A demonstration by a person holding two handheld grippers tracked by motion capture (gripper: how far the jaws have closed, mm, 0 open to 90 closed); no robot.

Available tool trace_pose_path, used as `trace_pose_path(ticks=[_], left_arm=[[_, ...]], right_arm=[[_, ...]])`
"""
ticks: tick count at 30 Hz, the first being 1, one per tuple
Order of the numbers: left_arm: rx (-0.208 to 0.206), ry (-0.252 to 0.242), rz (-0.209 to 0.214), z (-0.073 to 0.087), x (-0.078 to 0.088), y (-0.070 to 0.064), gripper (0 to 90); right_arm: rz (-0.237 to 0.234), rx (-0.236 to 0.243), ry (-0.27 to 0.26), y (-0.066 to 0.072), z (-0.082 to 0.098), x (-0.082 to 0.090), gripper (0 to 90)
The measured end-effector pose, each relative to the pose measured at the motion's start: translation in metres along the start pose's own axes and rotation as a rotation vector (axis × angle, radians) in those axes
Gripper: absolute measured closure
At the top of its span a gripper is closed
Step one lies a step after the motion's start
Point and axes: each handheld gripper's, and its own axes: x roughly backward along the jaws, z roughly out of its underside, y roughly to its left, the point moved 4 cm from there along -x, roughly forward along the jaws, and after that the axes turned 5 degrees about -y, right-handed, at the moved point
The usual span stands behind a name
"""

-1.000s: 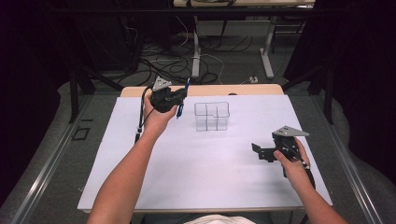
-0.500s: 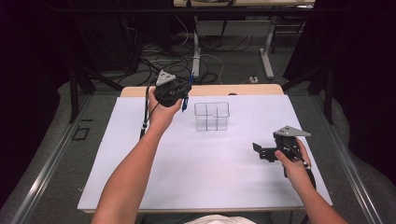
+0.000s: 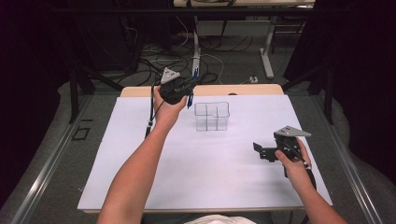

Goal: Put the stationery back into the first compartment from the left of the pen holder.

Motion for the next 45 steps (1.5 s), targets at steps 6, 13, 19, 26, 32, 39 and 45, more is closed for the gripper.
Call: trace_pose_path(ticks=[6,13,19,26,32,39,45], left_arm=[[0.001,-0.006,0.009,0.001,-0.008,-0.007,79.6],[0.002,-0.007,0.016,0.003,-0.015,-0.013,79.6],[0.000,-0.004,0.018,0.008,-0.021,-0.017,79.6],[0.000,0.007,0.008,0.013,-0.026,-0.016,79.6],[0.001,0.018,0.009,0.020,-0.031,-0.016,79.6],[0.004,0.037,0.000,0.029,-0.036,-0.015,79.6],[-0.010,0.055,0.006,0.033,-0.039,-0.015,79.6]], right_arm=[[-0.007,-0.001,0.003,0.000,0.000,0.001,2.2],[-0.005,-0.003,0.000,0.001,0.000,0.000,2.2],[-0.011,0.001,0.000,0.000,0.000,0.001,2.2],[-0.017,0.004,0.002,0.000,0.000,0.002,2.2],[-0.020,0.004,0.002,0.000,0.000,0.001,2.2],[-0.021,-0.002,0.003,0.002,0.000,0.001,2.2],[-0.030,0.002,0.005,0.002,0.000,0.001,2.2]])
